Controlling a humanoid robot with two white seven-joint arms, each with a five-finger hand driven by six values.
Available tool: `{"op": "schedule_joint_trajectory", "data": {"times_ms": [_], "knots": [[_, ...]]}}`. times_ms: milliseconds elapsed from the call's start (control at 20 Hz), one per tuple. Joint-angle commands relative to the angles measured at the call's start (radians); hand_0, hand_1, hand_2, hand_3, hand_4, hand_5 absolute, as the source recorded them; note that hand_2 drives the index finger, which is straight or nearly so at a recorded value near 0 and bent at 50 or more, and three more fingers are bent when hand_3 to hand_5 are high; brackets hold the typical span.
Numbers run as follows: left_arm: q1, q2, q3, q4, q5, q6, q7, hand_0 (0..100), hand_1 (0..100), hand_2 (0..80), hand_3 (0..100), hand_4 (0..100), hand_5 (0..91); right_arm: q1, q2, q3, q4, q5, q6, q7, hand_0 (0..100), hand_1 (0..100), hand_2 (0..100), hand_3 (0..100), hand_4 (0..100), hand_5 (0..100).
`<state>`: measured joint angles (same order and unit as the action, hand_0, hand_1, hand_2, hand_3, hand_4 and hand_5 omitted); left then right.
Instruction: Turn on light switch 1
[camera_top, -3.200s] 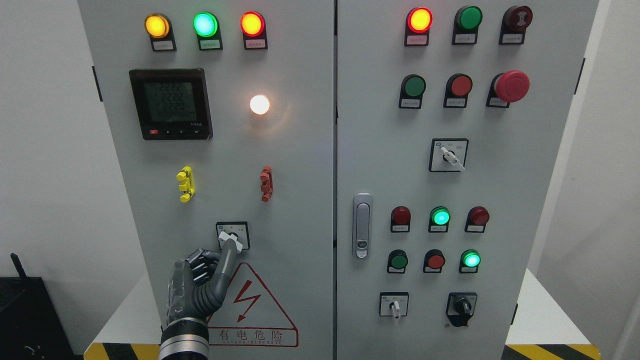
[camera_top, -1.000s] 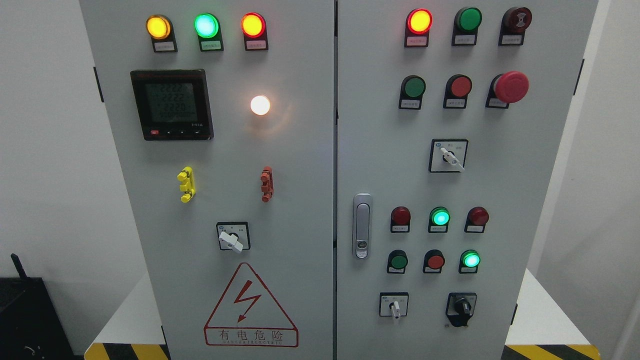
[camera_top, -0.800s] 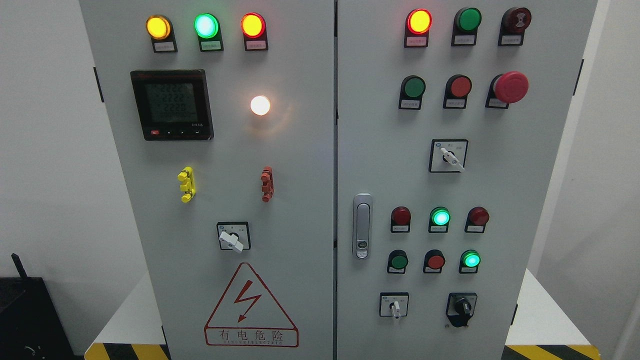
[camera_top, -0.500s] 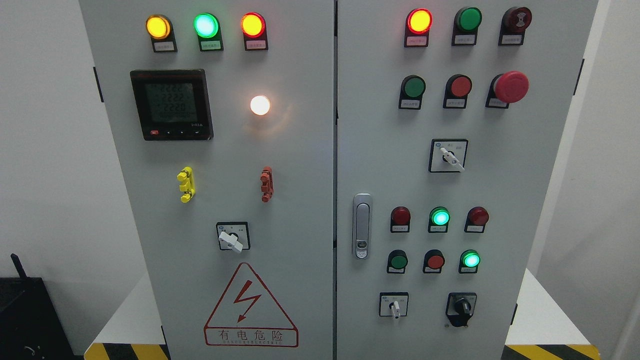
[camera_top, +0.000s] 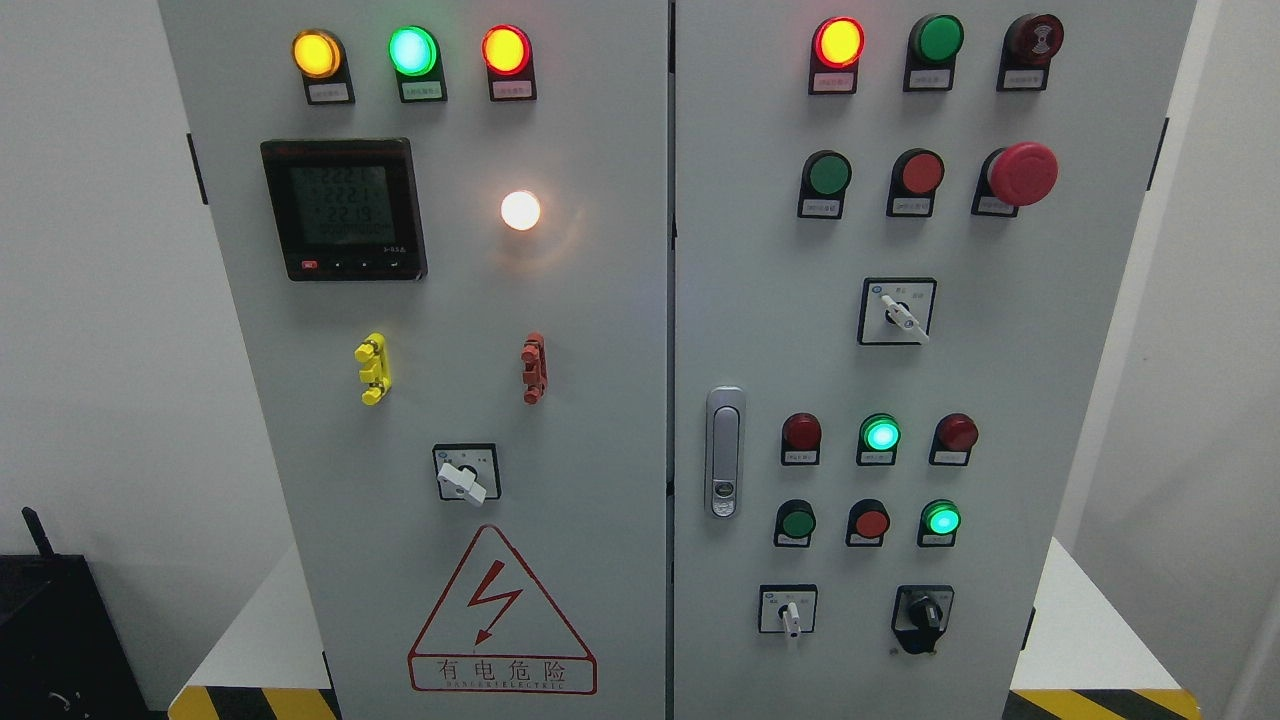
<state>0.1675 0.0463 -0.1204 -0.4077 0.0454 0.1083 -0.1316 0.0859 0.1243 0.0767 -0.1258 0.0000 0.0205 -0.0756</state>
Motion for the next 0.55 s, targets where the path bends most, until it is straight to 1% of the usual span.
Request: {"op": "schedule_joint_trajectory", "data": {"times_ms": [0, 350, 500], "knots": [[-0.039, -0.077, -0.059, 0.239, 0.007, -0.001, 0.009, 1, 0, 0.0, 0, 0, 0.0, 0.0, 0.0, 0.0, 0.0, -0.025, 0.001, 0.0, 0, 0, 0, 0, 0, 0], [-0.042, -0.114, -0.053, 0.24, 0.011, -0.078, 0.05, 3, 0, 0.0, 0, 0, 0.0, 0.0, 0.0, 0.0, 0.0, -0.025, 0.001, 0.0, 0, 0, 0, 0, 0, 0], [-0.048, -0.114, -0.051, 0.24, 0.013, -0.085, 0.052, 4, 0, 0.0, 0, 0, 0.0, 0.0, 0.0, 0.0, 0.0, -0.025, 0.001, 0.0, 0, 0, 0, 0, 0, 0]]}}
